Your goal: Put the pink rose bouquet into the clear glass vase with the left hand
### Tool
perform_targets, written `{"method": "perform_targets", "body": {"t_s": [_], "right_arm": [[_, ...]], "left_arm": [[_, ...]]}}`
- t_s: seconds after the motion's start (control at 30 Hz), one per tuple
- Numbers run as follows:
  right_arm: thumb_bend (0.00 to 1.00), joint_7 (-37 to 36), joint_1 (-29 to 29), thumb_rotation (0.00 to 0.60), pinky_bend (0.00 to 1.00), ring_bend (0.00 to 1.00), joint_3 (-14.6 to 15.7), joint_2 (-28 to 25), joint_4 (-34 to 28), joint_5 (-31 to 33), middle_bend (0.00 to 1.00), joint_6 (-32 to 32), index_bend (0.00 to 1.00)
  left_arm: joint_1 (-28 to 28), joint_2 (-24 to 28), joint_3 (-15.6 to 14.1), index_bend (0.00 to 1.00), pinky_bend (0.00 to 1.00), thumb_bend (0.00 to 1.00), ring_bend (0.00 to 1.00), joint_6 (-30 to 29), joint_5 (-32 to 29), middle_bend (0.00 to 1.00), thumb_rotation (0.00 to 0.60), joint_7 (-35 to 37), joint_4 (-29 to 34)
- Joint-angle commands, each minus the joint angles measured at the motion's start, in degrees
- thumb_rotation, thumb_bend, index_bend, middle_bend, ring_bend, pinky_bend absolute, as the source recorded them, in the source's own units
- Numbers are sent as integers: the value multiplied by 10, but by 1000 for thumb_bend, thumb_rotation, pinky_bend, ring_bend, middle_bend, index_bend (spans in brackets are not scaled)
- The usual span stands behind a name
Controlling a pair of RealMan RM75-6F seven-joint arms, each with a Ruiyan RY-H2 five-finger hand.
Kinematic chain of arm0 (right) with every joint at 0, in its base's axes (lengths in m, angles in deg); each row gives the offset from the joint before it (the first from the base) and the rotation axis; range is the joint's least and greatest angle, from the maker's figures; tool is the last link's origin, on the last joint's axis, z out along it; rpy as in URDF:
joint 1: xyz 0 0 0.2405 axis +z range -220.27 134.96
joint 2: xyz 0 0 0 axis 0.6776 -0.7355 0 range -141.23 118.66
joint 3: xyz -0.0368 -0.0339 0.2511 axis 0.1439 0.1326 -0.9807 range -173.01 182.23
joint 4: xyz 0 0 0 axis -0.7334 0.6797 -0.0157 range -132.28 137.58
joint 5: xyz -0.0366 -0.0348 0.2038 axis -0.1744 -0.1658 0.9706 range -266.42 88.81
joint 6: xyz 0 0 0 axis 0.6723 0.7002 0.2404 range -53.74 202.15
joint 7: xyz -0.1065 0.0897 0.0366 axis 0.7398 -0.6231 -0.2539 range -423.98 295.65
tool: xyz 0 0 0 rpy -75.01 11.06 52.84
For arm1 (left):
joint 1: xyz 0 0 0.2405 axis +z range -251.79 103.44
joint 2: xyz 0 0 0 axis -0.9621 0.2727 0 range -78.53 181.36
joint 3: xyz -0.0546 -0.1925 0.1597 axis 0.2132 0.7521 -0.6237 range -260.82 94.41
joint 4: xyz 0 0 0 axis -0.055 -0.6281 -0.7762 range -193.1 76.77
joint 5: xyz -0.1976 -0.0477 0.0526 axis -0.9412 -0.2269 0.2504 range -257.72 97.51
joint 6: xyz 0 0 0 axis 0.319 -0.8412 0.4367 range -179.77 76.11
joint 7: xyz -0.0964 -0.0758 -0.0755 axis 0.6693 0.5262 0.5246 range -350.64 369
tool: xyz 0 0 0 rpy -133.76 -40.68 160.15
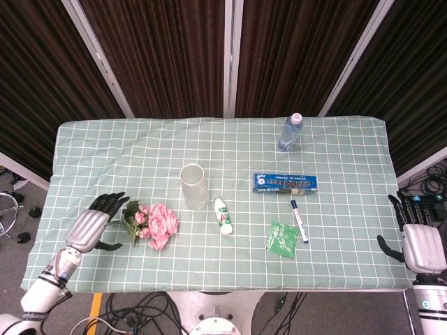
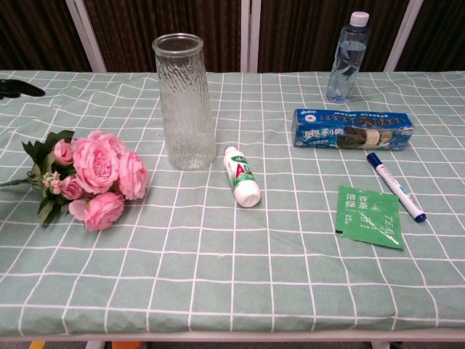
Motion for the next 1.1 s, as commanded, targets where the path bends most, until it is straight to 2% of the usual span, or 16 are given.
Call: {"method": "perform_targets", "body": {"t_s": [0.03, 0.2, 0.53, 1.03, 1.1], "right_arm": [[213, 0, 2, 600, 0, 0, 0, 1, 1, 3, 0, 4, 0], [213, -3, 7, 600, 0, 0, -1, 2, -1, 2, 0, 9, 0], [214, -5, 8, 600, 0, 0, -1, -1, -1, 2, 0, 9, 0], [213, -9, 6, 600, 0, 0, 3, -1, 6, 10, 0, 11, 0], [214, -11, 5, 600, 0, 0, 3, -1, 8, 12, 0, 12, 0]], "left_arm": [[-46, -20, 19, 0, 21, 0, 0, 59, -18, 0, 600, 39, -17], [-82, -47, 29, 0, 20, 0, 0, 103, -27, 0, 600, 54, -49], [-126, -63, 11, 0, 20, 0, 0, 175, -24, 0, 600, 72, -72], [-177, -80, 4, 0, 47, 0, 1, 232, -26, 0, 600, 84, -100], [-179, -84, 4, 0, 76, 0, 38, 231, -30, 19, 600, 80, -105]]}}
